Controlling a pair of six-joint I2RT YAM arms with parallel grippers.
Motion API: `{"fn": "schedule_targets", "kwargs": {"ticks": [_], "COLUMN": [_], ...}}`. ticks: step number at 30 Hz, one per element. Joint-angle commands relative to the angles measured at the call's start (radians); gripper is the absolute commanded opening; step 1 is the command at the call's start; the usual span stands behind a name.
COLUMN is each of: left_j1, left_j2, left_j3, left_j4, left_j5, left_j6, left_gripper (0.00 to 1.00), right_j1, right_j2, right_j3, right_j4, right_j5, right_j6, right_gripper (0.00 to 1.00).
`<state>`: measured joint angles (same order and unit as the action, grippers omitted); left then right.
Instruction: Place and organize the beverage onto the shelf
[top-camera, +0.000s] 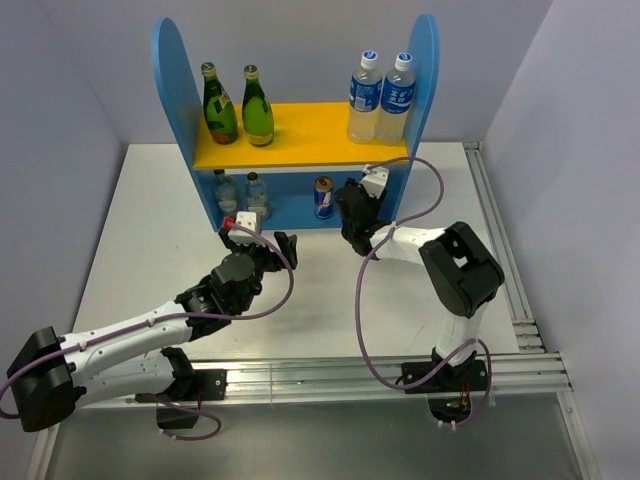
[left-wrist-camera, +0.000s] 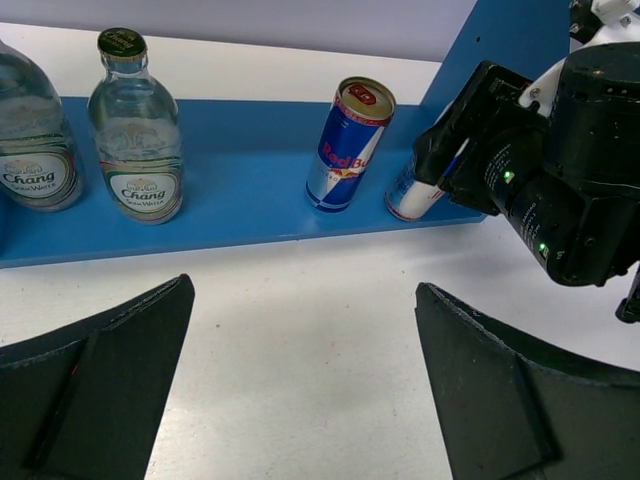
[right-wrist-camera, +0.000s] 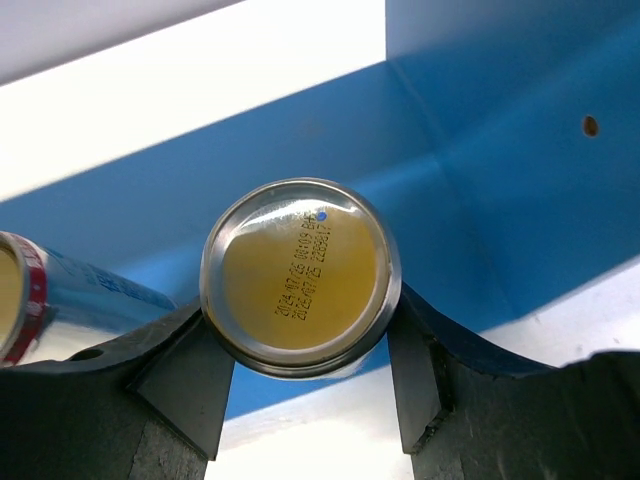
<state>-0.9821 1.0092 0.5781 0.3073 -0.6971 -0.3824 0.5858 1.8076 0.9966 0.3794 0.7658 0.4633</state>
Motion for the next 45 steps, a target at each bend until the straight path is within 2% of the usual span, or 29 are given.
{"fn": "schedule_targets", "kwargs": {"ticks": [1, 2, 3, 5, 7, 12, 20, 29, 33, 34, 36, 39, 41, 45], "left_j1": [0.002, 0.003, 0.003, 0.002, 0.003, 0.003, 0.003, 0.003, 0.003, 0.003, 0.003, 0.003, 0.005, 0.008], "left_j2": [-0.017, -0.017, -0.018, -0.021, -0.027, -0.029, -0.012, -0.032, -0.032, -0.031, -0.038, -0.066, -0.102, -0.164], "left_j3": [-0.001, -0.001, -0.001, -0.003, -0.004, -0.009, -0.011, -0.015, -0.014, -0.006, 0.008, 0.057, 0.091, 0.193], "left_j4": [0.019, 0.019, 0.019, 0.018, 0.018, 0.023, 0.036, 0.036, 0.020, 0.012, -0.019, -0.094, -0.147, -0.252], "left_j5": [-0.012, -0.012, -0.012, -0.015, -0.015, -0.013, -0.005, -0.008, -0.027, -0.036, -0.054, -0.088, -0.117, -0.156], "left_j6": [0.008, 0.010, 0.010, 0.010, 0.011, 0.011, 0.000, -0.004, -0.006, -0.010, -0.013, -0.010, -0.009, 0.023], "left_gripper": [0.99, 0.99, 0.99, 0.99, 0.99, 0.99, 0.99, 0.99, 0.99, 0.99, 0.99, 0.99, 0.99, 0.99], "right_j1": [-0.015, -0.015, -0.015, -0.015, -0.015, -0.011, 0.045, 0.103, 0.172, 0.208, 0.239, 0.307, 0.336, 0.342], "right_j2": [0.012, 0.022, 0.027, 0.039, 0.042, 0.019, -0.079, -0.206, -0.333, -0.370, -0.490, -0.660, -0.804, -1.013], "right_j3": [0.072, 0.077, 0.082, 0.105, 0.115, 0.090, -0.047, -0.185, -0.220, -0.211, -0.196, -0.106, -0.084, -0.052], "right_j4": [0.162, 0.168, 0.173, 0.158, 0.141, 0.133, 0.162, 0.110, -0.104, -0.237, -0.359, -0.688, -0.760, -0.800], "right_j5": [-0.016, -0.019, -0.028, -0.026, -0.029, -0.039, -0.014, 0.046, 0.086, 0.069, 0.043, 0.064, 0.069, -0.057], "right_j6": [0.025, 0.020, 0.015, 0.014, 0.018, 0.028, 0.014, 0.060, 0.173, 0.222, 0.235, 0.236, 0.207, 0.051], "right_gripper": [0.20, 0.38, 0.68, 0.85, 0.96, 0.99, 1.00, 1.00, 1.00, 1.00, 0.99, 0.99, 0.99, 1.00]}}
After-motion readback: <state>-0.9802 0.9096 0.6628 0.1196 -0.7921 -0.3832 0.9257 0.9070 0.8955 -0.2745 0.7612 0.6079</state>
